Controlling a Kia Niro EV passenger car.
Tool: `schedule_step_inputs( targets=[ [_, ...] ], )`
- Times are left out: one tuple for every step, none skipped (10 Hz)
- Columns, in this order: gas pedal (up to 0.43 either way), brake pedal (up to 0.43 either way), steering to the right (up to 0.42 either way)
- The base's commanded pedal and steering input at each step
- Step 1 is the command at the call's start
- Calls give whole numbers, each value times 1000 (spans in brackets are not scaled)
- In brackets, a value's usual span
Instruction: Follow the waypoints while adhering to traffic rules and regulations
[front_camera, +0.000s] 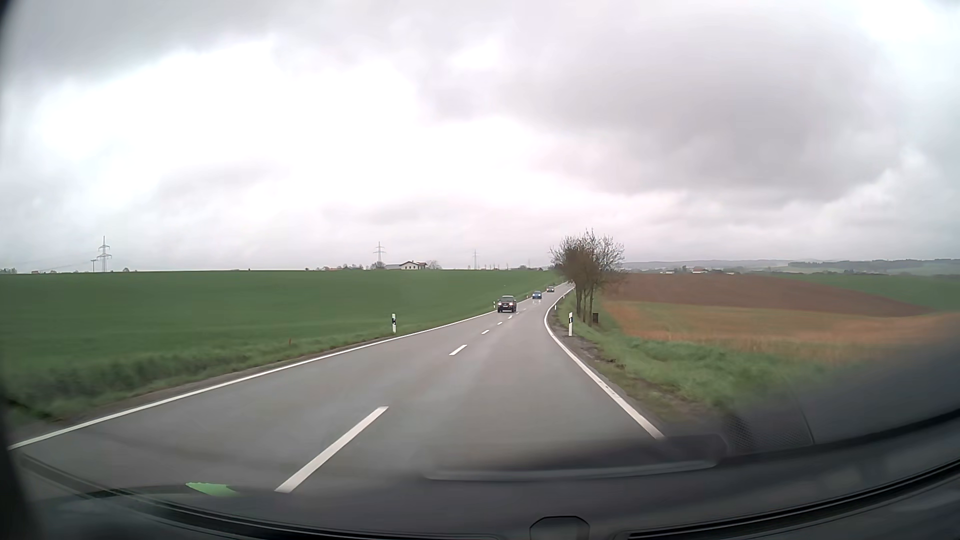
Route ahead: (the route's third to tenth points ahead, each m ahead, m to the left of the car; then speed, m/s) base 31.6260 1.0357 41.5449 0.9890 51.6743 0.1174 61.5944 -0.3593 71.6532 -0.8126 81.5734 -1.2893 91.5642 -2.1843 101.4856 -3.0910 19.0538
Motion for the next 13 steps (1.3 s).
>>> schedule_step_inputs(
  targets=[
    [20,0,1],
    [8,0,1],
    [8,0,1],
    [8,0,2],
    [0,0,3],
    [0,0,3],
    [0,0,3],
    [20,0,3],
    [59,0,3],
    [79,0,3],
    [87,0,3],
    [87,0,3],
    [98,0,3]
  ],
)
